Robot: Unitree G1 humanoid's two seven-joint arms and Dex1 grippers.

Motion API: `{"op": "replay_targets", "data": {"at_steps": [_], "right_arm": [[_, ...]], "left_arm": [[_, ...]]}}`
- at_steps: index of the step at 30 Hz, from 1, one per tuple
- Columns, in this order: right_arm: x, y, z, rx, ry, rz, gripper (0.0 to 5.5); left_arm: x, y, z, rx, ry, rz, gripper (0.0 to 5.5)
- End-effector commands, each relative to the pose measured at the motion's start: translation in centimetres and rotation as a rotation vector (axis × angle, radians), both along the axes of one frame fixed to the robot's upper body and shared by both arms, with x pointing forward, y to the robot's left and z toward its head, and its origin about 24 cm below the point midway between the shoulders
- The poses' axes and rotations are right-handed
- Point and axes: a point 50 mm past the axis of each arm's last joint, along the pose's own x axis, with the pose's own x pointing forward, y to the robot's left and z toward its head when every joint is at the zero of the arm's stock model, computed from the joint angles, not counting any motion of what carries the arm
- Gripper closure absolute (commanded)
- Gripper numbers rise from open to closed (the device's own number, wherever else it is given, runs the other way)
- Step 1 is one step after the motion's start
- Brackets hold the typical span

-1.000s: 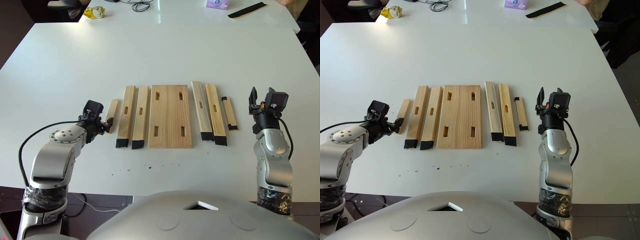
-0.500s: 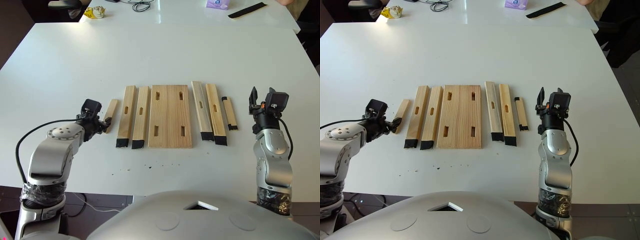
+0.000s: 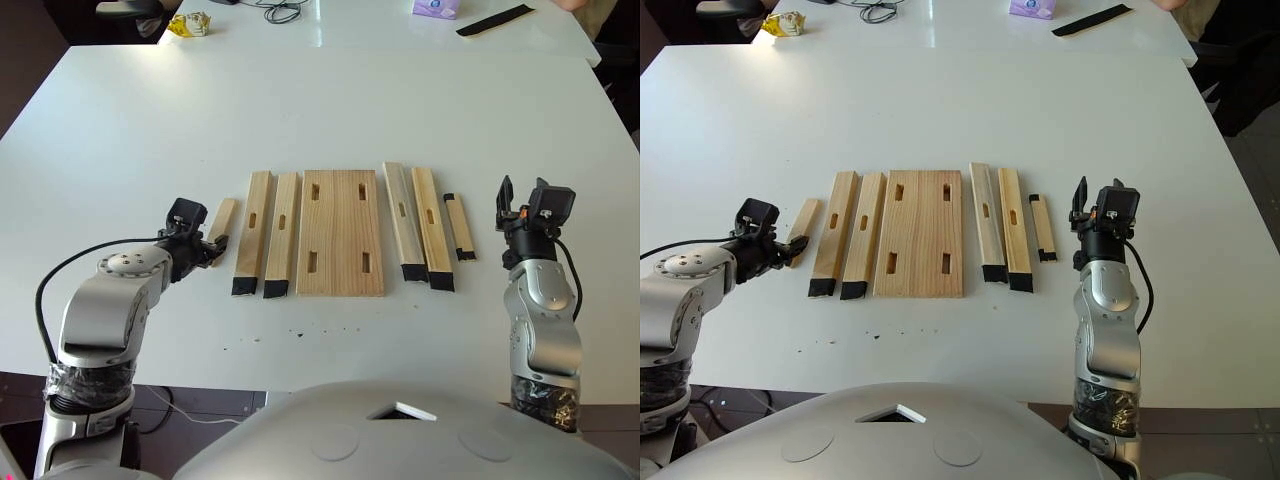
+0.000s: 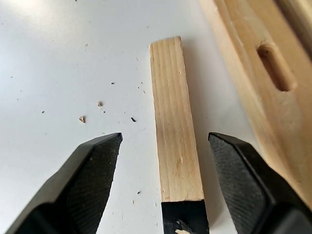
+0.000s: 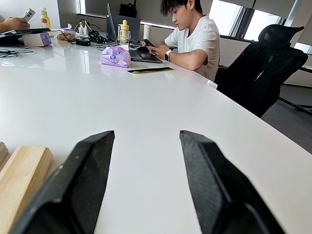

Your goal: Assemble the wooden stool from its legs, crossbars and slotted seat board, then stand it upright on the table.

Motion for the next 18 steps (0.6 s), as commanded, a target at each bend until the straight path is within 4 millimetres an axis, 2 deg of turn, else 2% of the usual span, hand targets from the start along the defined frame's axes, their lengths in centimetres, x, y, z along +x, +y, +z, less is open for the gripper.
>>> {"op": "replay_targets", "data": {"at_steps": [1,9,18], "right_arm": [[-0.2,0.0,0.1,-0.005,0.001,-0.007,3.02],[-0.1,0.3,0.1,-0.005,0.004,0.01,3.02],[-0.1,0.2,0.3,-0.011,0.007,0.017,3.02]], "left_arm": [[-0.3,0.5,-0.9,0.018,0.043,0.002,2.2],[-1.4,0.0,-3.1,-0.056,0.168,-0.022,2.2],[-2.8,-0.1,-4.0,-0.132,0.249,-0.019,3.6]]}}
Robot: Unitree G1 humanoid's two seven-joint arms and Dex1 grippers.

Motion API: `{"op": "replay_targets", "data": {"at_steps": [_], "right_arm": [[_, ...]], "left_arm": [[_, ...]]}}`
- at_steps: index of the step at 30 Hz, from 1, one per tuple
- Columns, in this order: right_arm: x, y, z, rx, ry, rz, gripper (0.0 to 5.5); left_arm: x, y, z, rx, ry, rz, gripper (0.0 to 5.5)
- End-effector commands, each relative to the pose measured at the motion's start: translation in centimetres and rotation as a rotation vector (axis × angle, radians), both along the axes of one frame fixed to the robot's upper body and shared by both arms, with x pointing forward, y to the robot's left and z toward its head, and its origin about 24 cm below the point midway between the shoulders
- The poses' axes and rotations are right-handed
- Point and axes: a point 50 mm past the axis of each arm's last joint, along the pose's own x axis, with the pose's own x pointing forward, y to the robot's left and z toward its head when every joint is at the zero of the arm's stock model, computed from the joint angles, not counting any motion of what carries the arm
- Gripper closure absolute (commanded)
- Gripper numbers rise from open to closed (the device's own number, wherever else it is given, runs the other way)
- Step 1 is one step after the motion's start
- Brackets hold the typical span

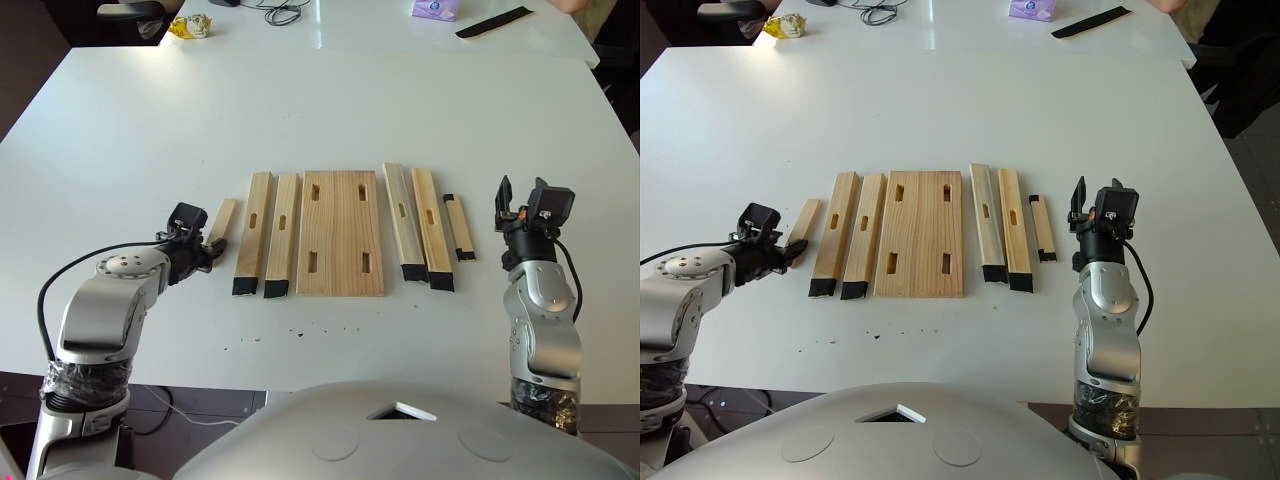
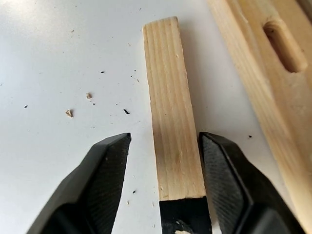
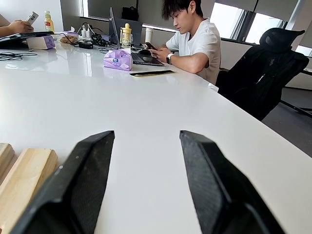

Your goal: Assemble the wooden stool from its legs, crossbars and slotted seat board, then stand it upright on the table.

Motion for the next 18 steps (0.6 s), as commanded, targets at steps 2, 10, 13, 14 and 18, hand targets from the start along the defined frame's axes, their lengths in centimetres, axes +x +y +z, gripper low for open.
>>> {"op": "replay_targets", "data": {"at_steps": [2,10,13,14,18], "right_arm": [[0.0,-0.1,0.2,-0.007,0.01,0.0,3.02],[0.1,0.1,0.1,-0.004,0.01,-0.001,3.02],[0.1,0.1,0.1,-0.001,0.008,-0.006,3.02],[0.1,0.1,0.1,0.0,0.006,-0.007,3.02],[0.3,-0.1,0.3,0.0,-0.007,-0.013,3.02]], "left_arm": [[-2.7,-0.2,-3.2,-0.064,0.212,0.019,3.89],[-2.5,0.9,-3.5,-0.03,0.215,0.055,4.19],[-1.0,1.5,-2.5,-0.026,0.156,0.084,4.19],[-0.3,1.7,-1.9,-0.028,0.125,0.094,4.19],[3.0,2.7,0.9,-0.039,-0.013,0.149,4.19]]}}
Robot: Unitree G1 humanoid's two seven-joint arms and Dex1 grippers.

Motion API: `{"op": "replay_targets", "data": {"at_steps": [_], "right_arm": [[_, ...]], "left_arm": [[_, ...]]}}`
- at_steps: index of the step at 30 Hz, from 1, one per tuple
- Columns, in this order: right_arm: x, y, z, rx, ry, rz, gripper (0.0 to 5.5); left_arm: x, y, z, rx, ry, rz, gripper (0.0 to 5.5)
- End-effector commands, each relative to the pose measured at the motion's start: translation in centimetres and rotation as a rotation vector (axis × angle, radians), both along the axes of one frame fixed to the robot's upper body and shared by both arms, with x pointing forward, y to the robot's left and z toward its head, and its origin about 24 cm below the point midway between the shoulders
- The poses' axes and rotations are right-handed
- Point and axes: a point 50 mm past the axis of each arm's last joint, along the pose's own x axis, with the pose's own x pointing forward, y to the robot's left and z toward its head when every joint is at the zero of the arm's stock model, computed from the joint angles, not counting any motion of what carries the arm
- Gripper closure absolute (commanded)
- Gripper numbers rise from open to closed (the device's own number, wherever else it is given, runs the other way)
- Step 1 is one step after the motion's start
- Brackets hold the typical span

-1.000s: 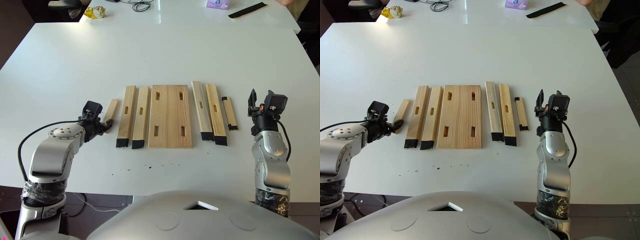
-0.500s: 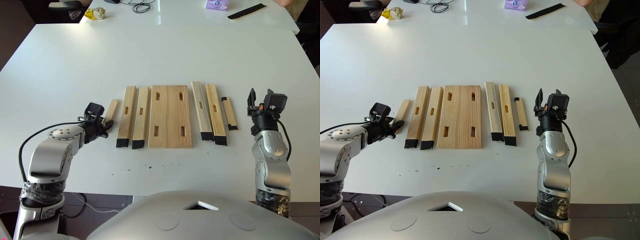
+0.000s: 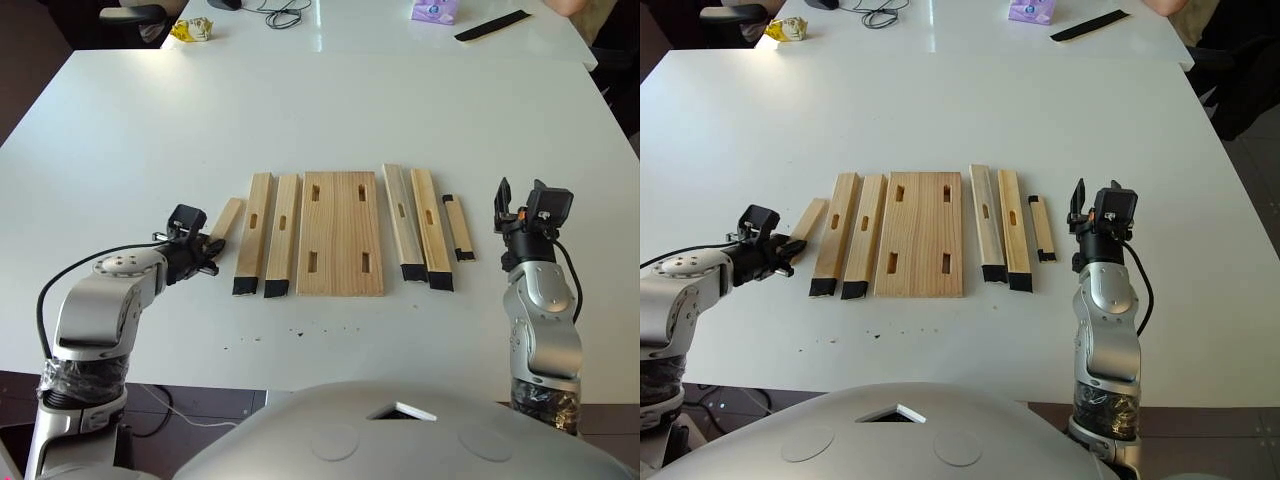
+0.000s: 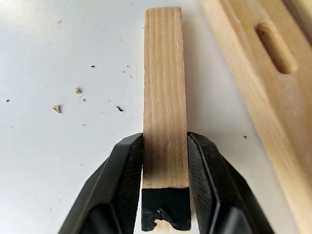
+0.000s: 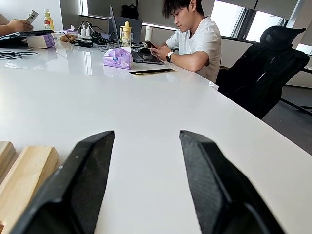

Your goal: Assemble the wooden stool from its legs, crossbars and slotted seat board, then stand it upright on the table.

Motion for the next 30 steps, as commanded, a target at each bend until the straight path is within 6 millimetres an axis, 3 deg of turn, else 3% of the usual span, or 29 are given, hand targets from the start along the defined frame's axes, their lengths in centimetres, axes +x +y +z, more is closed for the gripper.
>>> {"op": "replay_targets", "data": {"at_steps": [1,7,10,13,18,21,26,30], "right_arm": [[0.4,-0.3,0.5,-0.011,-0.023,-0.004,3.02],[1.6,-1.9,2.3,0.009,-0.074,0.02,3.02],[2.7,-2.8,3.7,0.087,-0.08,0.095,3.02],[3.9,-2.9,5.2,0.17,-0.107,0.263,3.02],[5.4,-1.4,8.1,0.279,-0.094,0.653,3.02],[5.8,-0.2,10.1,0.331,-0.061,0.921,3.02],[4.9,1.1,12.8,0.43,-0.019,1.339,3.02],[5.0,1.4,14.5,0.444,0.0,1.476,3.02]], "left_arm": [[2.2,1.5,1.5,0.001,-0.043,0.1,4.19],[6.4,0.8,8.0,-0.092,-0.376,0.047,4.19],[8.1,-1.0,12.2,-0.114,-0.646,-0.065,4.19],[8.6,-4.3,14.4,-0.167,-0.825,-0.254,4.19],[7.7,-9.5,15.9,-0.511,-0.9,-0.548,4.19],[6.4,-12.4,16.0,-0.782,-0.845,-0.706,4.19],[5.0,-14.3,14.9,-1.088,-0.677,-0.871,4.19],[4.2,-14.8,13.2,-1.078,-0.562,-0.969,4.19]]}}
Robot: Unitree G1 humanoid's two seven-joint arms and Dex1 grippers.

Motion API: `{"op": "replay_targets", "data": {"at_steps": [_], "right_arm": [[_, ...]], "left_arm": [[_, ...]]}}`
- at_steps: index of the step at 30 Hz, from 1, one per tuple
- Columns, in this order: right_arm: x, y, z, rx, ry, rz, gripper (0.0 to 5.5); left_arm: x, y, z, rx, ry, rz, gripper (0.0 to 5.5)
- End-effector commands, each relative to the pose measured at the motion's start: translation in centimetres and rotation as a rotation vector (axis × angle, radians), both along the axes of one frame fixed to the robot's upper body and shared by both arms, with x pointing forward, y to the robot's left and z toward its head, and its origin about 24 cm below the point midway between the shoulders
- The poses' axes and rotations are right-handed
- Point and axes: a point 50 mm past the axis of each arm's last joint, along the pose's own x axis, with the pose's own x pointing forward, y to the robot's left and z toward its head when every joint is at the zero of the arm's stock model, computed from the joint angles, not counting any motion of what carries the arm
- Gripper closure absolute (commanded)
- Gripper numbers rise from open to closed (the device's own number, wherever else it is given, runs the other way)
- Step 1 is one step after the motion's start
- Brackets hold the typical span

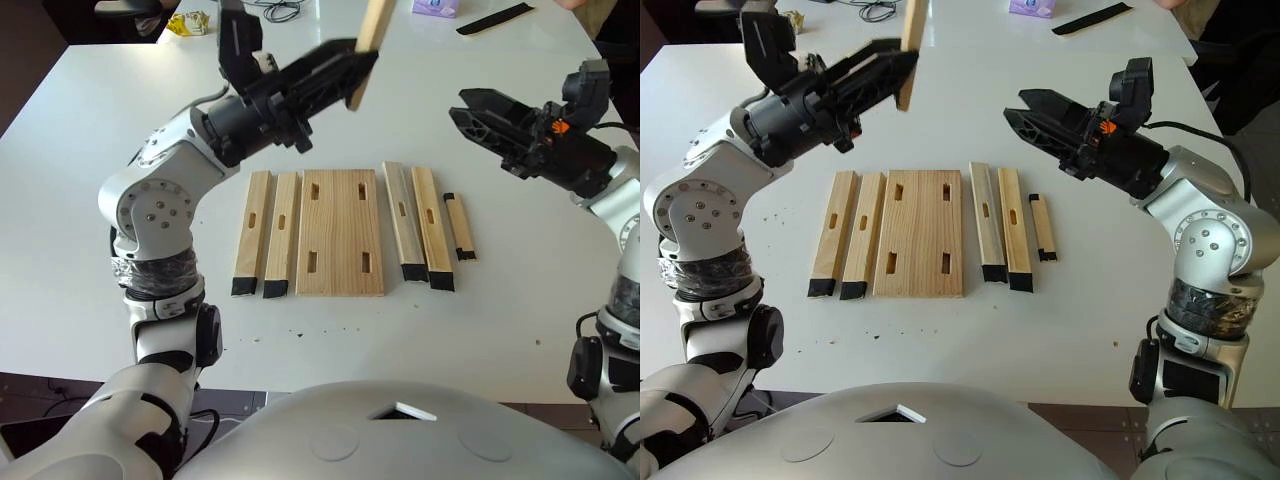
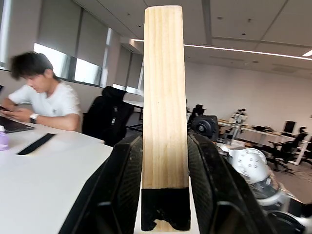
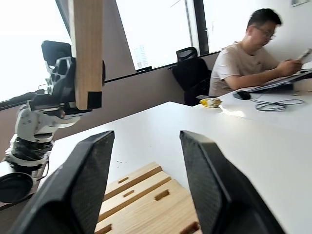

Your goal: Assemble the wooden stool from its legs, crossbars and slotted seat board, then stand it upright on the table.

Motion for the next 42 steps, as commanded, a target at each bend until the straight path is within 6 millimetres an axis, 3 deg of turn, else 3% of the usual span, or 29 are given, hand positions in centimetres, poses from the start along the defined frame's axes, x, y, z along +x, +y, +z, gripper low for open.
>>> {"op": "replay_targets", "data": {"at_steps": [1,7,12,25,33,42], "right_arm": [[0.1,0.4,2.1,0.006,-0.017,0.126,3.02],[-0.1,1.1,3.3,0.008,0.019,0.243,3.02],[-1.2,2.3,2.6,-0.041,0.061,0.36,3.02],[-1.0,2.9,2.4,-0.09,0.053,0.383,3.02],[-1.1,3.0,2.3,-0.116,0.053,0.4,4.13],[-1.3,2.8,1.7,-0.186,0.046,0.399,4.19]], "left_arm": [[-0.8,-0.4,-1.8,0.093,0.016,-0.085,4.19],[-2.0,-0.8,-3.4,0.171,0.003,-0.139,4.19],[-2.0,-1.1,-3.7,0.201,-0.017,-0.136,4.19],[-2.3,-1.7,-4.2,0.218,-0.026,-0.134,4.19],[-2.5,-2.0,-4.3,0.213,-0.022,-0.132,4.19],[-2.2,-1.8,-4.3,0.218,-0.012,-0.118,4.19]]}}
